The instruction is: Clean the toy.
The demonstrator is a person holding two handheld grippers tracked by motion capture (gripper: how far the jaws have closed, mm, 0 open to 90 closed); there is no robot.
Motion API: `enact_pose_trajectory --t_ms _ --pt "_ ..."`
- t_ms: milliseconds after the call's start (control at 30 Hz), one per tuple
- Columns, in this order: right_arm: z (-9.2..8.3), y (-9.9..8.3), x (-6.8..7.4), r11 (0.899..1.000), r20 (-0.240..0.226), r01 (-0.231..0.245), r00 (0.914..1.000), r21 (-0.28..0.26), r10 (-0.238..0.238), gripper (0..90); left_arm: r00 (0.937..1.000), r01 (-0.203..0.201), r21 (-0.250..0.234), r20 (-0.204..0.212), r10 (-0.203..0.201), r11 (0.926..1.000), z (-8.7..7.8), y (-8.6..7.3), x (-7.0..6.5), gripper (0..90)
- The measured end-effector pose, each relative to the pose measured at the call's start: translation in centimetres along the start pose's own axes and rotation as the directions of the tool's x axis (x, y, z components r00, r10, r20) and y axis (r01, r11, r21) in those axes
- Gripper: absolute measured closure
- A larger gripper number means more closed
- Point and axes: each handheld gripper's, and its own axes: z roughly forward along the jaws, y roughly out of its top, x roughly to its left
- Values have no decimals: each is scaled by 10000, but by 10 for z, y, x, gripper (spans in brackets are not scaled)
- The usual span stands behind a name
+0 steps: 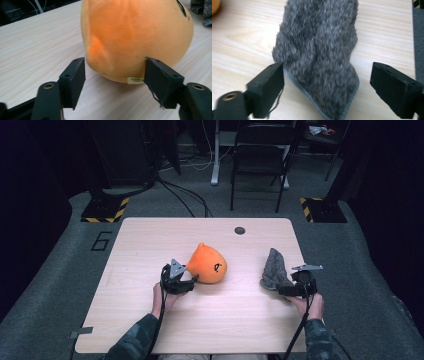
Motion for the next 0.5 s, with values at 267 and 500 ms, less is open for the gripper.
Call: enact_pose_trajectory --t_ms 267,500 --pt "-11 -12 2 9990 161 225 9996 -384 -219 68 10000 -39 127 -11 39 9999 -21 -3 3 229" --pt "-11 -25 6 9989 218 464 9987 -103 -461 37 9994 152 420 -320 -139 9990 -42 -19 12 163"
